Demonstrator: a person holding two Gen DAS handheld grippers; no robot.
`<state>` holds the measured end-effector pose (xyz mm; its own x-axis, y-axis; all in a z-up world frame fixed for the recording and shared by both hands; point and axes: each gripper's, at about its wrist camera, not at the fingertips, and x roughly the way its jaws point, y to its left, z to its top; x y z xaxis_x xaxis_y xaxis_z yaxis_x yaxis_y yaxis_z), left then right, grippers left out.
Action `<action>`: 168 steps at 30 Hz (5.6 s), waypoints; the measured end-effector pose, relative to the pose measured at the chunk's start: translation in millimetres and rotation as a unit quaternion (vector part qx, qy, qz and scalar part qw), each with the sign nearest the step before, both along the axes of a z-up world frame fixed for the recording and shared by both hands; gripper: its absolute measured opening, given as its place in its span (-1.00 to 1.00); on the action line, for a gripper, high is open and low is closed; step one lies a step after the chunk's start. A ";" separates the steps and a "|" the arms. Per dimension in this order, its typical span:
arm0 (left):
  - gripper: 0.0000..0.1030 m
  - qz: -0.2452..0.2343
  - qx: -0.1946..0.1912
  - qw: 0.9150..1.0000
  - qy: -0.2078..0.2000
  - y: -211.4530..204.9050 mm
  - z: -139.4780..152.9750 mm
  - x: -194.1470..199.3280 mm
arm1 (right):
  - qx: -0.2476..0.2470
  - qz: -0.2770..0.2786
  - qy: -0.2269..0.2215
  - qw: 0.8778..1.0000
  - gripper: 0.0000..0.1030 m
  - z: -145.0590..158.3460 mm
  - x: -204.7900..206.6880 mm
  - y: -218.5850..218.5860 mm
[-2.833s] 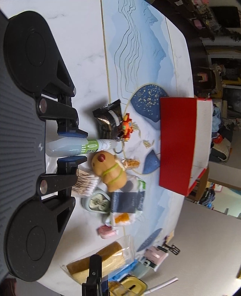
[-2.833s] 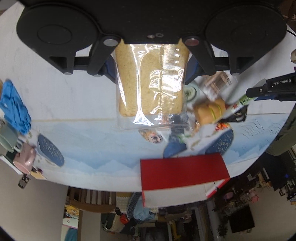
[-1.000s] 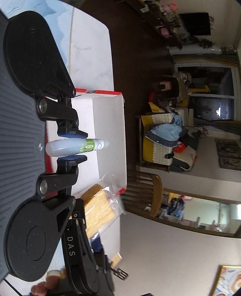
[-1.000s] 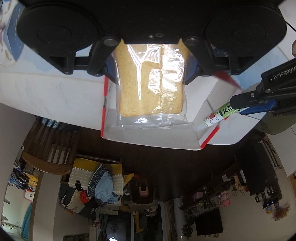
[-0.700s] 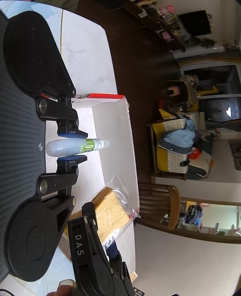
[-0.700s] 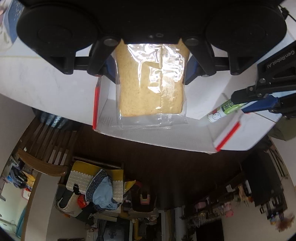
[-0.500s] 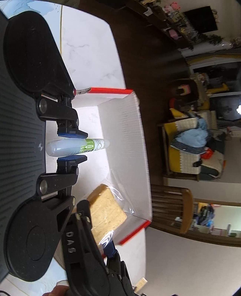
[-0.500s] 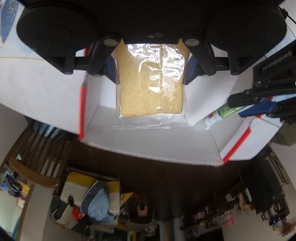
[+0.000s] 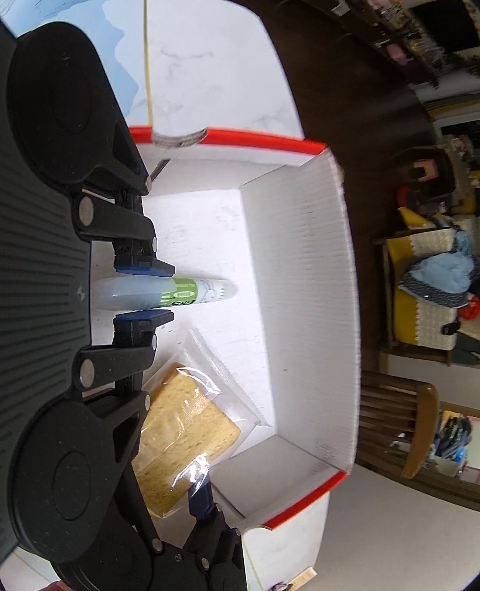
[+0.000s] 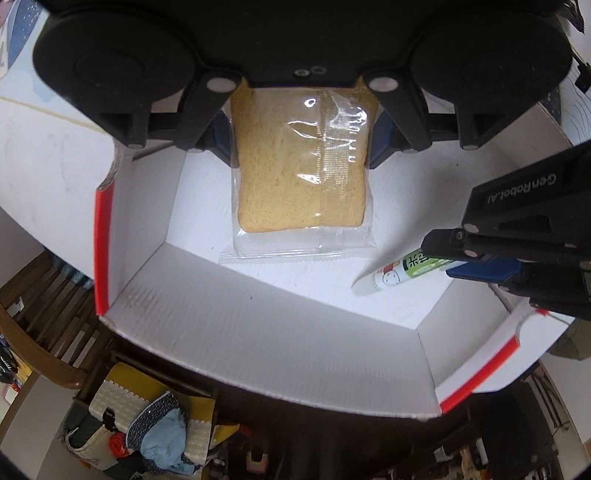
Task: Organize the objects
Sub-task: 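Lower the glue stick and bread into the box and open both tools, then withdraw both tools from the box back toward the remaining items, then grasp the black snack packet with the left tool while the right tool grasps the pink medicine box, then carry the snack packet and medicine box with both tools into the red box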
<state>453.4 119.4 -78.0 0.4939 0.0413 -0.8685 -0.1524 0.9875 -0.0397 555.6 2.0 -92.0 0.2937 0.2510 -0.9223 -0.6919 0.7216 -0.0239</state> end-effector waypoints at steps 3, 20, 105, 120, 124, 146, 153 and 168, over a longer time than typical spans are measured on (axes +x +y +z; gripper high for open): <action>-0.66 -0.004 -0.004 1.000 0.019 -0.2 -5.5 5.1 | -0.005 0.000 0.003 1.000 0.38 -1.2 -0.5 1.6; -0.66 -0.002 -0.009 0.999 0.037 -0.2 -3.8 5.5 | 0.014 0.015 -0.009 1.000 0.49 16.9 -4.0 -4.2; 0.98 0.017 -0.017 0.992 -0.124 -47.3 8.0 -316.4 | 0.093 -0.113 -0.108 0.983 0.95 7.4 -267.4 -205.0; 0.99 0.004 0.036 0.995 -0.090 -56.7 -36.1 -298.6 | 0.078 -0.126 -0.056 0.987 0.74 -32.0 -255.2 -207.3; 0.99 0.003 0.039 0.996 -0.076 -54.6 -45.0 -292.3 | 0.079 -0.126 -0.048 0.988 0.66 -37.4 -254.2 -207.4; 0.00 -0.015 0.007 0.995 -0.095 -58.7 -41.9 -299.5 | 0.083 -0.137 -0.070 0.985 -0.47 -30.7 -260.2 -213.0; -0.16 0.012 -0.016 0.995 -0.093 -50.3 -36.9 -304.6 | 0.090 -0.139 -0.084 0.983 -0.48 -21.3 -266.8 -217.3; -0.22 0.068 -0.077 0.987 -0.120 -34.1 -8.9 -345.2 | 0.135 -0.129 -0.087 0.979 -0.48 29.4 -283.9 -221.7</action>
